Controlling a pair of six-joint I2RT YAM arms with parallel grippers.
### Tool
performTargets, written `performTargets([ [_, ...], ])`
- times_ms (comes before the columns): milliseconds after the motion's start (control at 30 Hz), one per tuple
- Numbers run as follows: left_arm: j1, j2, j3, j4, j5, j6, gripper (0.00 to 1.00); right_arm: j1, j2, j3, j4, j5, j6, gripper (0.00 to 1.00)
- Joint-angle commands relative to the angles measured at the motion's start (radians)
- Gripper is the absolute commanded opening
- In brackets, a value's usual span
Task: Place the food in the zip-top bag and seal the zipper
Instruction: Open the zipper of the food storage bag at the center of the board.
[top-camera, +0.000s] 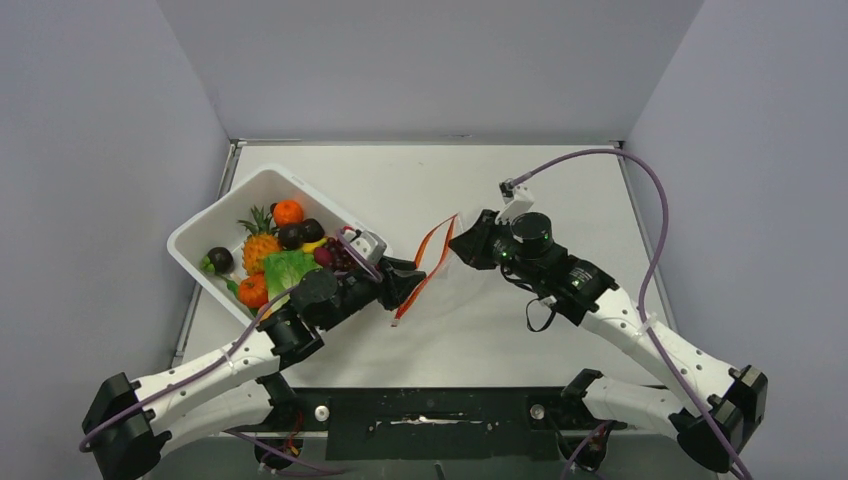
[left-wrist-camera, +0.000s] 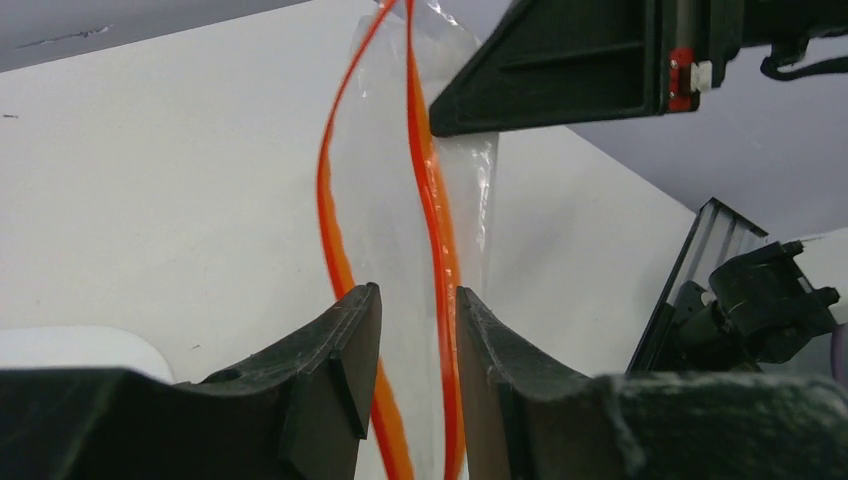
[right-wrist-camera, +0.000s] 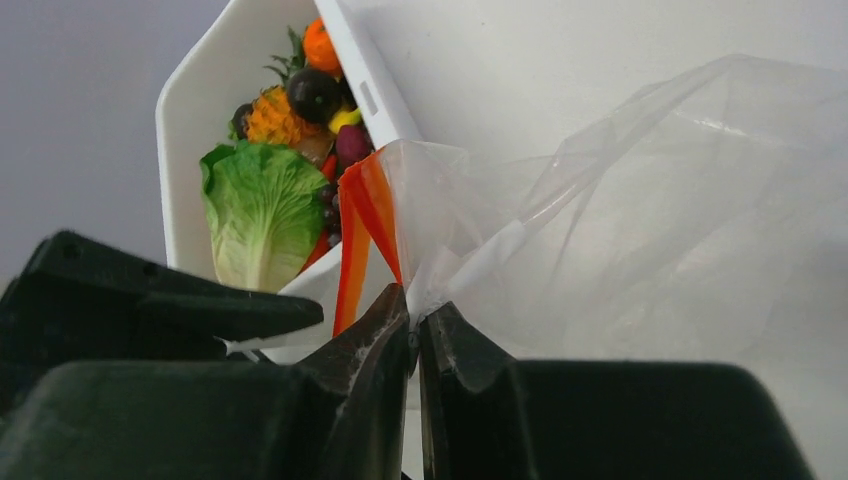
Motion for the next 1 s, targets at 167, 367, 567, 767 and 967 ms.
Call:
performTargets([
  [167,-0.005,-0.084,0.081,-0.092,-0.058,-0.069,0.41,-0.002,-0.118,-0.018,0.063,-0.217,-0.296,0.10],
  [367,-0.005,-0.052,0.084,-0.081,-0.015,-0.066,0.49,-0.003,-0.105,0.001,0.045,-0.236,-0.316,0.10],
  [567,-0.005,-0.012,0.082,-0.060,0.027,-0.063,0.50,-0.004,-0.091,-0.010,0.080,-0.281,-0.305,0.09],
  [767,-0.005,-0.004,0.087,-0.055,0.022,-0.034,0.19,-0.004,-0.077,-0.009,0.084,-0.328,-0.305,0.09],
  [967,-0.005,-0.049,0.082,-0.042,0.057,-0.017,0.00,-0.004,-0.096,-0.023,0.049,-0.211,-0.253,0.15],
])
